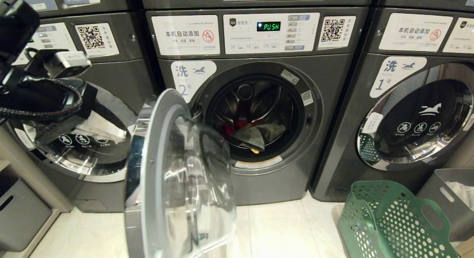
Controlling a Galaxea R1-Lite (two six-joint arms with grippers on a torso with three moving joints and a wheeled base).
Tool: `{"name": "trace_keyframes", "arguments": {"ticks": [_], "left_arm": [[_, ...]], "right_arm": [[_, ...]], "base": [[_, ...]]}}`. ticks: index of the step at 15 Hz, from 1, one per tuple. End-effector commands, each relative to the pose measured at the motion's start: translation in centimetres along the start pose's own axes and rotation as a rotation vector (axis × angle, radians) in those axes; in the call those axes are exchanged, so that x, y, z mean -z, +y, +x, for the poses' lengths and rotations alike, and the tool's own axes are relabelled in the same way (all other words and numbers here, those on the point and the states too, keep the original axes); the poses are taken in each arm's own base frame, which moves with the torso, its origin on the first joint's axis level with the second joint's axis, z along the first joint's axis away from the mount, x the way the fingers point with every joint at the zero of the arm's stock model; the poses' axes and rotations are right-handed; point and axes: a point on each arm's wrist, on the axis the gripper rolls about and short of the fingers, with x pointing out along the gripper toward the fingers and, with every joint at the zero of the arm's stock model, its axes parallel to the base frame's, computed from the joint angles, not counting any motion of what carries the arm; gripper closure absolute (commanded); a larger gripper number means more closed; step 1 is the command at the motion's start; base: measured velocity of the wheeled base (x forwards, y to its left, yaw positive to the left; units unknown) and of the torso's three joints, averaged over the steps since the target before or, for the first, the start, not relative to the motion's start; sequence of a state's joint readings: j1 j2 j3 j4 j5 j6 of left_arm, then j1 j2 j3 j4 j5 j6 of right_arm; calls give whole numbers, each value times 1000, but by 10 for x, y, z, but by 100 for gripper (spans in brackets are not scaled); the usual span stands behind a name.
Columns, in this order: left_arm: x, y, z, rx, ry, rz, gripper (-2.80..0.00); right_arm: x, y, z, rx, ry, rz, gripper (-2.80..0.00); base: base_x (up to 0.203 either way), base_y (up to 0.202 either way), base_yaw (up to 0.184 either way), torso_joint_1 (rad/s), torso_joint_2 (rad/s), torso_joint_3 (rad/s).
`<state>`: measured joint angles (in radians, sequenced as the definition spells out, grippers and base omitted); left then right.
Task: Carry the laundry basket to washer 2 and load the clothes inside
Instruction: Close the washing machine door with the left hand
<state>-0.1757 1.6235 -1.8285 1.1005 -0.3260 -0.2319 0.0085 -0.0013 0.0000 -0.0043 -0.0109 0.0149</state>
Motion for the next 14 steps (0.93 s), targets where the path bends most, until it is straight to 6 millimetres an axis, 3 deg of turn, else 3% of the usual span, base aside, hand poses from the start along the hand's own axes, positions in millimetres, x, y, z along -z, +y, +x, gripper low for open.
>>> {"name": "trace_keyframes", "arguments": {"ticks": [1,3,8,12,14], "left_arm": [[-1,-13,22,30,72,35,0],[-5,-27,43,67,89,81,0],[-25,-70,119,146,26,225,0],[-35,-109,172,211,-141,320,0],[-37,-121,189,206,-225,340,0]], "right_arm": [[0,0,0,-1,1,0,0],[0,0,0,-1,1,0,0],[0,0,0,-1,1,2,0],[0,0,0,-1,1,0,0],[0,0,0,-1,1,2,0]], "base": [[0,0,0,0,0,0],[0,0,0,0,0,0],[0,0,0,0,0,0],[0,0,0,0,0,0],[0,0,0,0,0,0]]}}
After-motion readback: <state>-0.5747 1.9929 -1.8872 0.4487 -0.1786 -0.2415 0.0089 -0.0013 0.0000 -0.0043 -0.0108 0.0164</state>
